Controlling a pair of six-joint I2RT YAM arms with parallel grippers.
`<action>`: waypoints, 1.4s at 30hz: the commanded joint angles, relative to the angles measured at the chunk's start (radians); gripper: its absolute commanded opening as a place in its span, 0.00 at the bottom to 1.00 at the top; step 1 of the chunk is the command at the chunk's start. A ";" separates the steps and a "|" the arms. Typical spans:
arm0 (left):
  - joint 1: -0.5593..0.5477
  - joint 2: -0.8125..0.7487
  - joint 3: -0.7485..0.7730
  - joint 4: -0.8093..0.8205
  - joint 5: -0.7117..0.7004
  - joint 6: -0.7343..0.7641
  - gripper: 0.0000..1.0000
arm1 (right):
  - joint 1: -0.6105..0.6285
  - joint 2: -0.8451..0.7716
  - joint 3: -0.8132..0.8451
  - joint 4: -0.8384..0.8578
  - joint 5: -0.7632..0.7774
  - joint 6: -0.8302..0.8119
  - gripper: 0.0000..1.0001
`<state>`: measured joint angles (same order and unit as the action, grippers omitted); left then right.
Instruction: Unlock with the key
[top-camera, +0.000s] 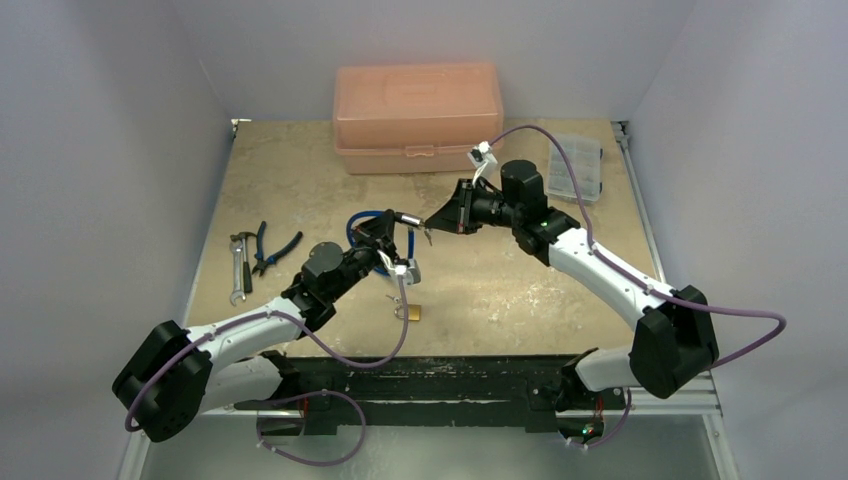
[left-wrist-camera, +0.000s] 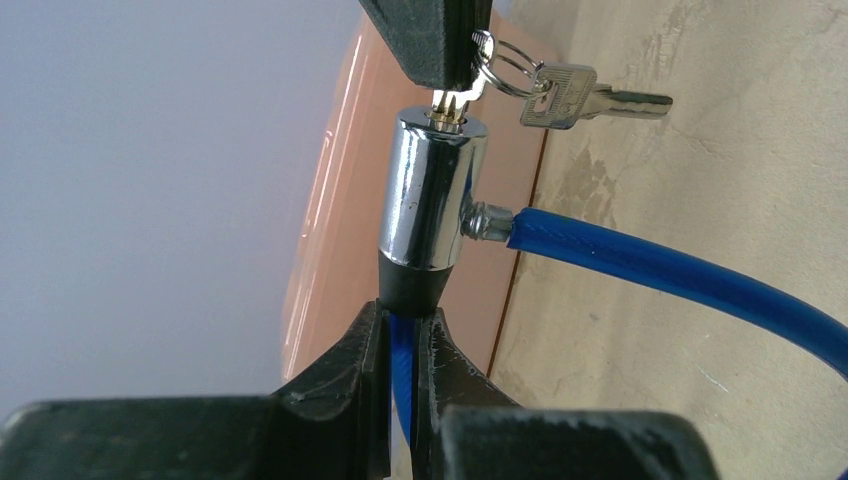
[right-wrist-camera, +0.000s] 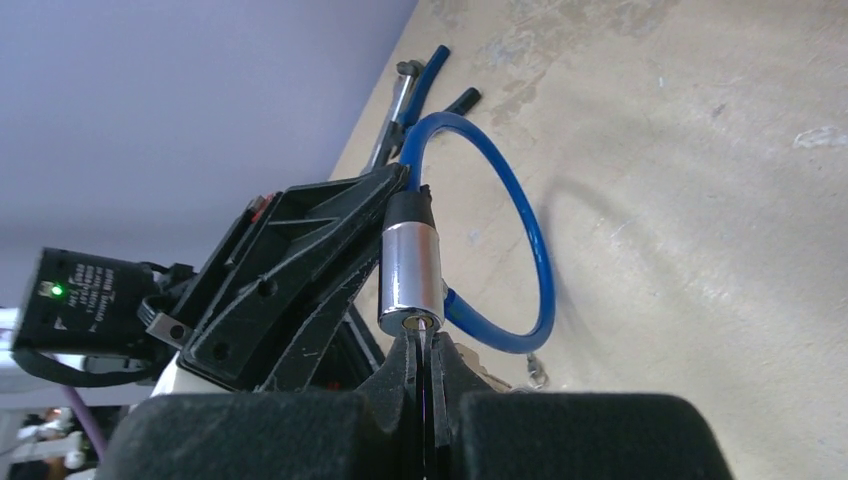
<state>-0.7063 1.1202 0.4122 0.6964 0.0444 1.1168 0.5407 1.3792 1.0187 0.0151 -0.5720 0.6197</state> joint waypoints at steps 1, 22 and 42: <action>-0.022 -0.040 0.019 0.215 0.073 -0.024 0.00 | 0.007 -0.002 0.013 0.061 -0.059 0.149 0.00; -0.058 -0.054 0.006 0.265 -0.041 0.048 0.00 | 0.004 -0.068 -0.250 0.618 -0.099 0.902 0.00; -0.084 0.005 0.011 0.319 -0.216 0.119 0.00 | 0.004 -0.062 -0.315 0.818 0.035 1.375 0.00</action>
<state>-0.7807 1.1099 0.3965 0.9352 -0.1051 1.2091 0.5331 1.3342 0.6891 0.7132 -0.5694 1.8702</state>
